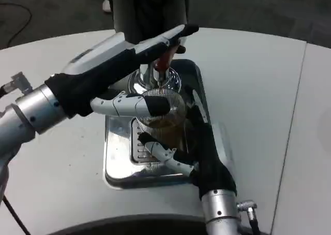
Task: Grasp the cup under the faucet to collect the drink, then remove the cup.
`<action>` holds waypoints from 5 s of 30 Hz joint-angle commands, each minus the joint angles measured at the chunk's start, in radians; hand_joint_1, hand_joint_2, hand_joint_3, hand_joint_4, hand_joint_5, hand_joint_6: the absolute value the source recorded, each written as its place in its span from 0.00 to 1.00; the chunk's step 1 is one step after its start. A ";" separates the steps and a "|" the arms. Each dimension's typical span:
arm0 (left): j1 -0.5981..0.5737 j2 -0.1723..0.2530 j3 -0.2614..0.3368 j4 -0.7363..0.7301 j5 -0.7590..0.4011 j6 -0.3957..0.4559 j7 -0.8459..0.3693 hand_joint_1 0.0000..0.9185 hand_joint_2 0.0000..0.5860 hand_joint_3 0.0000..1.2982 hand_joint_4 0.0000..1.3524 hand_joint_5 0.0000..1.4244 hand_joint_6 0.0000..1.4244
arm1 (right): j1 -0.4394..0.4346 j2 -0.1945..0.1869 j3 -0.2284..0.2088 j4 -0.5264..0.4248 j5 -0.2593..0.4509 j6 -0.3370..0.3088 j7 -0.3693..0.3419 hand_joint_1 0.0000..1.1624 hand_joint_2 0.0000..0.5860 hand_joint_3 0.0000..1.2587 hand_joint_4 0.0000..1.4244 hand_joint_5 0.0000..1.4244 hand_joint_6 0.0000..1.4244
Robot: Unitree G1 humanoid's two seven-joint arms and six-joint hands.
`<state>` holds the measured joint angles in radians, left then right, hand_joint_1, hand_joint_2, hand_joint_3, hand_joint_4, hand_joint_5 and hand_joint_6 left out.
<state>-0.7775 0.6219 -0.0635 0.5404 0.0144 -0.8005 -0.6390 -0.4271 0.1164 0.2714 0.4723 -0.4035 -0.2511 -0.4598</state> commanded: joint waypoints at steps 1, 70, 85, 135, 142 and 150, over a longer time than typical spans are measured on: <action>0.024 0.014 -0.013 0.017 0.020 0.026 -0.023 0.00 0.12 0.02 0.01 0.09 0.03 | -0.035 0.068 0.005 0.023 0.014 0.002 -0.012 0.64 0.28 0.04 0.15 0.16 0.15; 0.314 -0.048 0.269 -0.473 -0.408 0.547 -0.059 0.00 0.12 0.07 0.00 0.07 0.05 | -0.063 0.062 0.071 -0.016 -0.003 0.025 -0.120 0.81 0.17 0.62 0.56 0.70 0.70; 0.421 -0.034 0.361 -0.579 -0.345 0.550 0.019 0.00 0.12 0.06 0.00 0.01 0.02 | -0.003 0.052 0.080 -0.105 -0.013 0.036 -0.100 0.81 0.16 0.64 0.56 0.71 0.72; 0.826 0.145 0.440 -0.526 -0.133 -0.043 -0.073 0.00 0.13 0.06 0.00 0.03 0.03 | 0.294 -0.041 0.119 -0.599 -0.044 0.124 0.120 0.81 0.15 0.65 0.57 0.72 0.75; 0.850 0.197 0.470 -0.476 -0.145 -0.172 -0.063 0.00 0.13 0.05 0.00 0.03 0.03 | 0.329 -0.056 0.118 -0.663 -0.034 0.124 0.185 0.81 0.15 0.65 0.57 0.72 0.75; 0.886 0.243 0.486 -0.464 -0.188 -0.306 -0.059 0.00 0.13 0.02 0.00 0.01 0.03 | 0.436 -0.100 0.101 -0.847 -0.016 0.146 0.304 0.81 0.15 0.65 0.57 0.72 0.75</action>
<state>0.0898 0.8426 0.4190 0.0699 -0.1523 -1.0758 -0.7096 -0.0207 0.0255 0.3756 -0.3033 -0.4371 -0.1047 -0.1824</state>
